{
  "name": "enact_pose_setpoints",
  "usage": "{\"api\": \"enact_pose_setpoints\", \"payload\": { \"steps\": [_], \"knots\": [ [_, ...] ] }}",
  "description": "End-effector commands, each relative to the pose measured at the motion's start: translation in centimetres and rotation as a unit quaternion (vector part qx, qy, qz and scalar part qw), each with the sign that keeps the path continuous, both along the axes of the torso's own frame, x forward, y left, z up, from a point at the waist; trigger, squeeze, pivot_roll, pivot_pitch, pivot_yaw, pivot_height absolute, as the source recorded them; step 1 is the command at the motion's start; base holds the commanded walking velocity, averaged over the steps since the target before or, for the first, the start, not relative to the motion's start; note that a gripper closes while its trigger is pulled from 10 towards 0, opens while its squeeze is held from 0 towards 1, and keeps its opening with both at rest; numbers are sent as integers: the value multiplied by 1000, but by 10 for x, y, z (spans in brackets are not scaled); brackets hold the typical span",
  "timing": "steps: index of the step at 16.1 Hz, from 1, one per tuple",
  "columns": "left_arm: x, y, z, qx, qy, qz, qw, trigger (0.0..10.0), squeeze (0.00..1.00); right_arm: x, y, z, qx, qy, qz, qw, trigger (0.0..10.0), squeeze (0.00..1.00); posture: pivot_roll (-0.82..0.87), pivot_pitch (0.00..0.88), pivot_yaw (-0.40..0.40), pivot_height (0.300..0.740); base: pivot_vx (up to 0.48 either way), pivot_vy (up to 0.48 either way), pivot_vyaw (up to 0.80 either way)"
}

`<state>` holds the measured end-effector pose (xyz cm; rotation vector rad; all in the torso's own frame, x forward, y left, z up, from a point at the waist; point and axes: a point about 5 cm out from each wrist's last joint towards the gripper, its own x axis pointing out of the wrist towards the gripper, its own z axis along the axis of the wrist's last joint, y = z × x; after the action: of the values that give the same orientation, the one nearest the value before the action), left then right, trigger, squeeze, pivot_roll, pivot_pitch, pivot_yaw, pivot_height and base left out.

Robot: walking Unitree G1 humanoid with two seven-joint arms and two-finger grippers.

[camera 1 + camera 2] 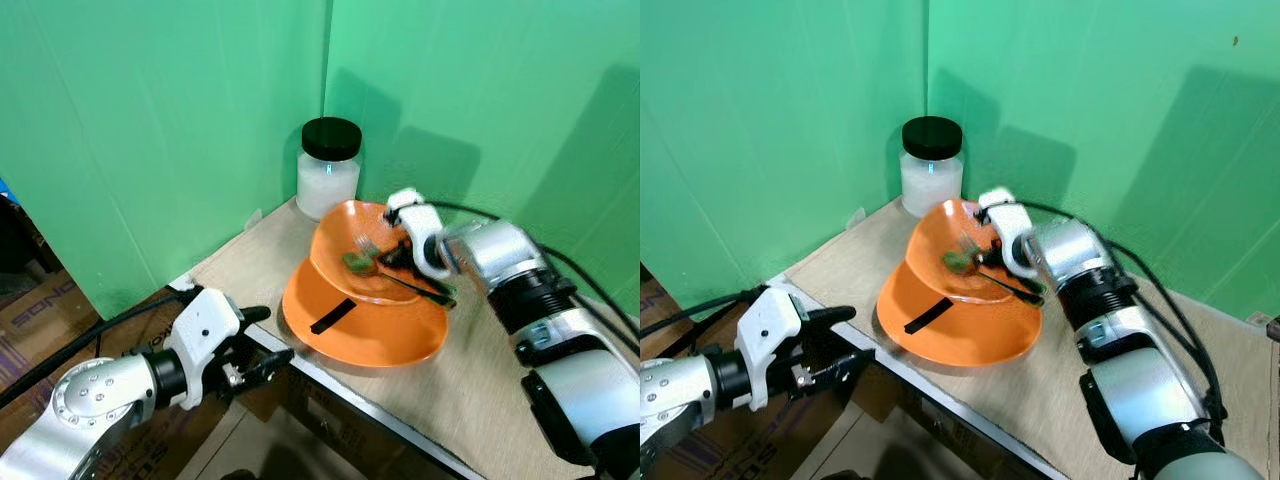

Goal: Setting the table

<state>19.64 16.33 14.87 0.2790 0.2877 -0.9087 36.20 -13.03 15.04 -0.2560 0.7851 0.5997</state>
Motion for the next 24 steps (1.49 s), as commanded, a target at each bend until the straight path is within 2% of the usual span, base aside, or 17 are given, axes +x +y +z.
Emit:
{"api": "enact_pose_setpoints", "payload": {
  "steps": [1, 2, 3, 7, 8, 10, 11, 12, 13, 14, 15, 17, 22, 24],
  "knots": [
    [2, 2, 2, -1, -6, 6, 1000, 10000, 0, 2, -6, 22, 28, -22, -14, 999, 0, 0, -9, 0, -44, 740, 0, 0, 0],
    [2, 3, 3, 0, -6, 6, 1000, 10000, 0, 2, -7, 26, 34, -26, -18, 999, 0, 0, -11, 0, -42, 740, 0, 0, 0],
    [3, 3, 3, -2, -10, 10, 1000, 10000, 0, -4, -8, 41, 69, -39, -24, 997, 0, 0, -14, 0, -36, 740, 0, 0, 0],
    [8, 1, 7, -15, -29, 28, 999, 10000, 0, -25, -10, 55, 127, -76, -12, 989, 0, 0, -17, 0, -37, 740, 0, 0, 0],
    [12, 0, 11, -23, -46, 49, 997, 10000, 0, -39, -10, 58, 175, -121, -6, 977, 0, 0, -20, 0, -40, 740, 0, 0, 0],
    [16, -1, 12, -19, -60, 71, 995, 10000, 0, -49, -11, 59, 209, -144, -10, 967, 0, 0, -18, 0, -43, 740, 0, 0, 0],
    [20, -2, 13, -15, -86, 113, 990, 10000, 0, -62, -7, 61, 230, -206, -17, 951, 10000, 0, -15, 0, -38, 740, 0, 0, 0],
    [20, -2, 13, -15, -86, 113, 990, 10000, 0, -62, -7, 61, 230, -206, -17, 951, 10000, 0, -15, 0, -38, 740, 0, 0, 0],
    [22, -2, 14, -16, -97, 129, 987, 10000, 0, -66, -5, 63, 241, -230, -20, 943, 10000, 0, -15, 0, -38, 740, 0, 0, 0],
    [26, -6, 18, -39, -125, 188, 973, 10000, 0, -79, 1, 61, 267, -261, -34, 927, 10000, 0, -25, 0, -45, 740, 0, 0, 0],
    [28, -10, 22, -64, -143, 229, 961, 10000, 0, -89, 6, 58, 279, -275, -50, 919, 10000, 0, -44, 0, -58, 740, 0, 0, 0],
    [31, -14, 26, -75, -165, 258, 949, 10000, 0, -94, 9, 54, 277, -288, -66, 914, 10000, 0, -57, 0, -67, 740, 0, 0, 0],
    [30, -15, 27, -80, -174, 292, 937, 10000, 0, -100, 7, 51, 279, -301, -92, 907, 10000, 0, -86, 0, -53, 740, 0, 0, -800],
    [33, -14, 32, -92, -187, 320, 924, 10000, 0, -104, 7, 48, 271, -306, -93, 908, 10000, 0, -76, 0, -56, 740, 0, 0, -800]
  ]
}}
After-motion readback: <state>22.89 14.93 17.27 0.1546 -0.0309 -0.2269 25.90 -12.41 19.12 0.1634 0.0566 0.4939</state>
